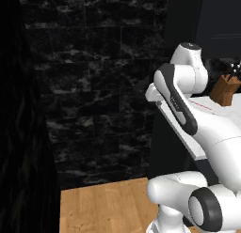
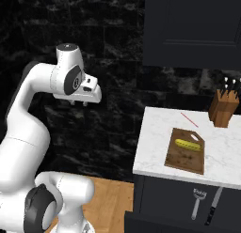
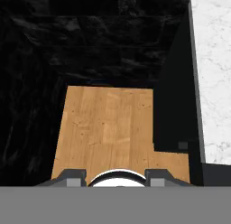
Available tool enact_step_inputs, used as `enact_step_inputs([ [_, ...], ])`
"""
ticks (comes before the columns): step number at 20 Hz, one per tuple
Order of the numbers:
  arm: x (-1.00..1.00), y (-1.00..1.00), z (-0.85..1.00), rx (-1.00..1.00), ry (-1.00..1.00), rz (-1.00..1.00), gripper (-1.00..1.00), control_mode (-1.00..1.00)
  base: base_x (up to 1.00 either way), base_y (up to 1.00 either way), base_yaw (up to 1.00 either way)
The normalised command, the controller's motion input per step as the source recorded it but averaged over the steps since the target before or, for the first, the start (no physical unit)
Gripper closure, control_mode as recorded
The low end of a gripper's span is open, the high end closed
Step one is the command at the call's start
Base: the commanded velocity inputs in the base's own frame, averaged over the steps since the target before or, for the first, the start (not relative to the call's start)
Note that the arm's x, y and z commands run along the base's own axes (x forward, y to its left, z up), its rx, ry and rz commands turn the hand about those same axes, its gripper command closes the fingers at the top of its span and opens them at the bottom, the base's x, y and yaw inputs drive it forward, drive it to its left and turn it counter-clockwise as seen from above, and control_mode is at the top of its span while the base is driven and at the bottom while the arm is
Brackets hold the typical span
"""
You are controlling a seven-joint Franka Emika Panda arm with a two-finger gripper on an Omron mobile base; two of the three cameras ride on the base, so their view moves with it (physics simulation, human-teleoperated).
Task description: Place the appropriate cutting tool for cutting the cucumber skin on the cutting board.
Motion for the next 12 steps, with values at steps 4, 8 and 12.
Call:
enact_step_inputs([
  [4,-0.14,-0.26,0.0,0.04,-0.03,-0.01,-1.0,-1.0,0.0,0.0,0.0],
  [8,-0.07,-0.78,-0.2,0.0,0.0,-0.07,-1.0,-1.0,0.0,0.0,0.0],
  [12,0.39,-1.0,-0.46,0.0,0.08,0.0,-1.0,-1.0,0.0,0.0,0.0],
])
